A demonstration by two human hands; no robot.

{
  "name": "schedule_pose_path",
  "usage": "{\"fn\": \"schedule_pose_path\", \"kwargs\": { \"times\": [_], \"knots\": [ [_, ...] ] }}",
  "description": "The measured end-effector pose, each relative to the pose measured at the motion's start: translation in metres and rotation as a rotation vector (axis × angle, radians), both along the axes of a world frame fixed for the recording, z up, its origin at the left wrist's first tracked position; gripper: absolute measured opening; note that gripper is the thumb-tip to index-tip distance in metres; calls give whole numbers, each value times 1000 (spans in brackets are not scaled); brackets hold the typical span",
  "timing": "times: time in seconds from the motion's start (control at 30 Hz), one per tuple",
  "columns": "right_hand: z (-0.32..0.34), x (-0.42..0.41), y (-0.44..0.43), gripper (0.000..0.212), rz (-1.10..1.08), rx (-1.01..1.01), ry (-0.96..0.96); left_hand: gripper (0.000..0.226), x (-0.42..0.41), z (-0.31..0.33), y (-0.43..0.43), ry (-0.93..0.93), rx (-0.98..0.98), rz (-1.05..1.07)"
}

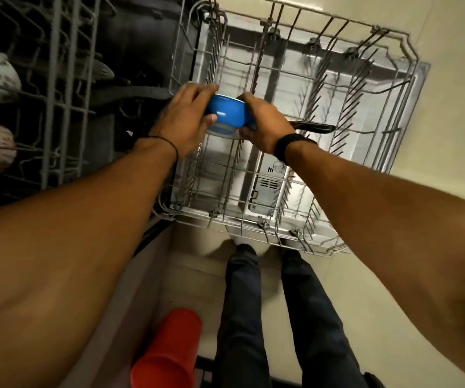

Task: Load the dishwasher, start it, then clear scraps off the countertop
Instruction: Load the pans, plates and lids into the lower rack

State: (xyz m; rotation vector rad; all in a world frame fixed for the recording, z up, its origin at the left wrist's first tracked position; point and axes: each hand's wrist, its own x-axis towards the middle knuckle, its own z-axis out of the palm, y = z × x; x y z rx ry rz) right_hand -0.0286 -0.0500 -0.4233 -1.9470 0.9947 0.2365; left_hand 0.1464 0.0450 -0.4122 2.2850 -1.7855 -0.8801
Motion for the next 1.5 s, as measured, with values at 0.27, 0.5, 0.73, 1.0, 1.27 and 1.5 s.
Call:
{"fn": "schedule_pose_path", "kwargs": {
  "times": [0.27,0.5,0.73,1.0,1.27,1.5],
  "knots": [
    [-14,0,10,50,-105,-47,-98,60,-5,-14,0,-69,17,49],
    [-22,3,11,36,-117,-2,-155,61,-7,-10,5,-85,15,84],
    [-40,-5,8,39,-164,32,-224,61,-6,-14,1,-98,-21,52],
    [-40,0,8,52,-216,14,-180,65,-8,-9,-1,-126,-18,47],
    [-38,-5,4,65,-231,-55,-150,67,-14,-11,-11,-176,-28,62],
    [-38,-8,0,72,-256,-36,-143,69,-18,-13,-23,-175,-8,58]
  ]
}}
